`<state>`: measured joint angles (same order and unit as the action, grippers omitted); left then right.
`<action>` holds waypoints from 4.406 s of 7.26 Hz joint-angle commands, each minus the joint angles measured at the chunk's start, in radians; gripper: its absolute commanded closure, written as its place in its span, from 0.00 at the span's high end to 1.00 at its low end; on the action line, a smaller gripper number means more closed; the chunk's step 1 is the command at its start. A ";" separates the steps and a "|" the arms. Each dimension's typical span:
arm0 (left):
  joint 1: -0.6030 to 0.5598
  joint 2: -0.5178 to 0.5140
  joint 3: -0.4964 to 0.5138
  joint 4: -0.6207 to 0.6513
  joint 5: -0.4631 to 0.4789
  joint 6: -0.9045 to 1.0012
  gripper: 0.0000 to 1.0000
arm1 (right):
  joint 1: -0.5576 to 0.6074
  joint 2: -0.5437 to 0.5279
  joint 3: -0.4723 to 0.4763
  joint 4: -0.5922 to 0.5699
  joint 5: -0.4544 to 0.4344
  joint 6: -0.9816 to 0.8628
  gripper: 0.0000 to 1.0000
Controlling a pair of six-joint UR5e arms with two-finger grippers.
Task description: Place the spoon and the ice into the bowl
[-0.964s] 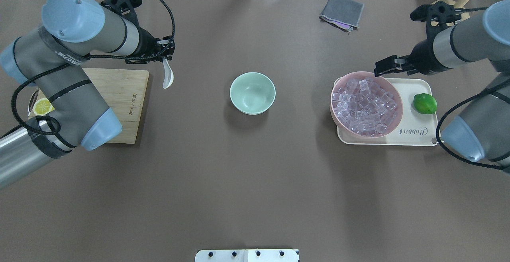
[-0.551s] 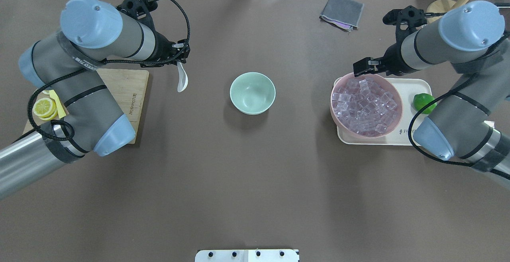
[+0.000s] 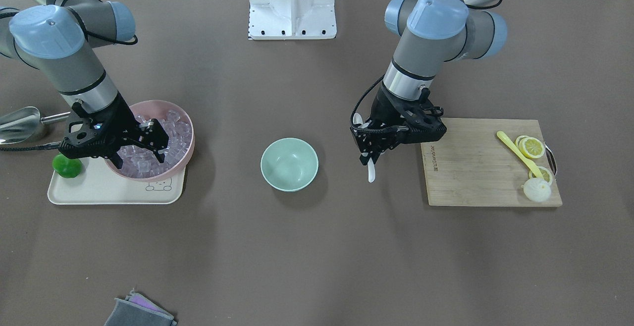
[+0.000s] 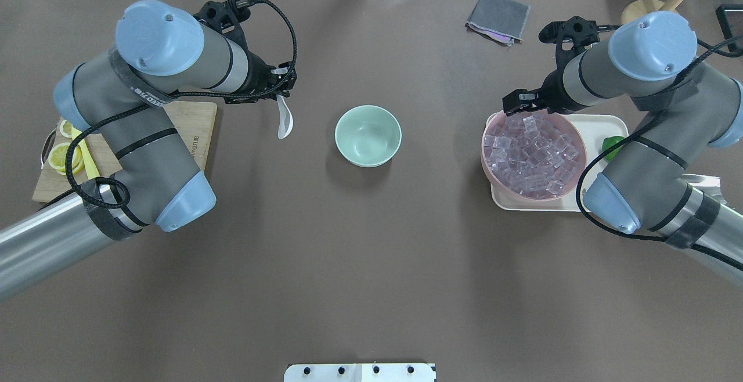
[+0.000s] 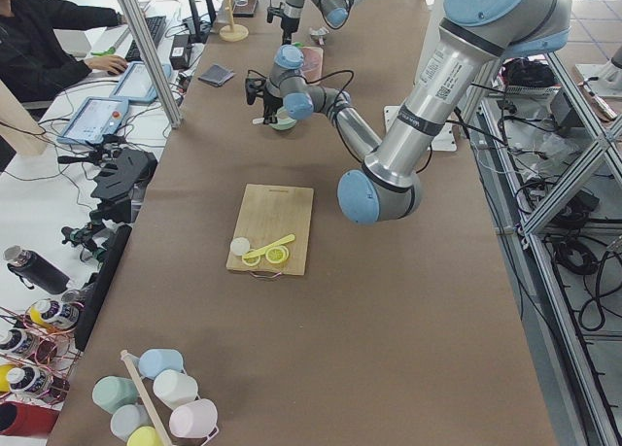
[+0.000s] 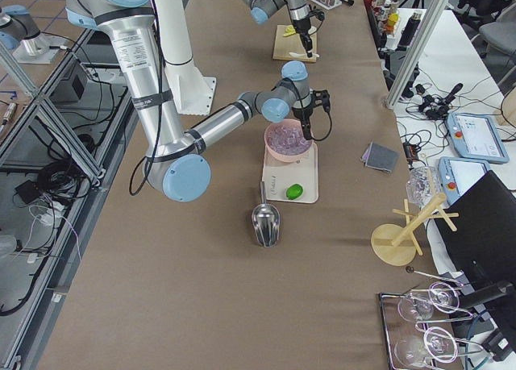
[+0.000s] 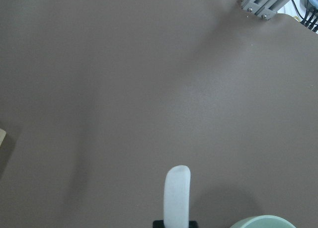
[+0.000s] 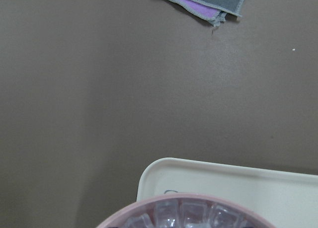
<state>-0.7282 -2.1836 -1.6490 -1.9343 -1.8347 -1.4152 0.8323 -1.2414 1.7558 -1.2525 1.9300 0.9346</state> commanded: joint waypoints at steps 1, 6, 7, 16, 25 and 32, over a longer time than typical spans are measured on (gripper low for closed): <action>0.003 -0.001 0.003 0.000 0.000 -0.001 0.00 | -0.007 -0.009 -0.005 -0.002 0.000 -0.011 0.74; 0.010 -0.002 0.003 -0.003 0.000 0.001 0.00 | -0.018 -0.001 -0.004 -0.093 -0.011 -0.051 0.64; 0.010 -0.002 0.006 -0.005 0.000 0.001 0.00 | -0.019 0.000 -0.004 -0.096 -0.023 -0.065 0.64; 0.021 -0.005 0.020 -0.011 0.020 0.001 0.00 | -0.036 0.011 -0.012 -0.096 -0.074 -0.100 0.56; 0.021 -0.018 0.024 -0.011 0.020 0.007 0.00 | -0.045 0.010 -0.010 -0.096 -0.092 -0.099 0.14; 0.058 -0.184 0.125 -0.012 0.037 -0.088 0.00 | 0.036 0.055 0.152 -0.284 0.019 -0.099 0.00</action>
<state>-0.6847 -2.2890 -1.5911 -1.9411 -1.8104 -1.4687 0.8467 -1.2101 1.8567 -1.4626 1.9150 0.8348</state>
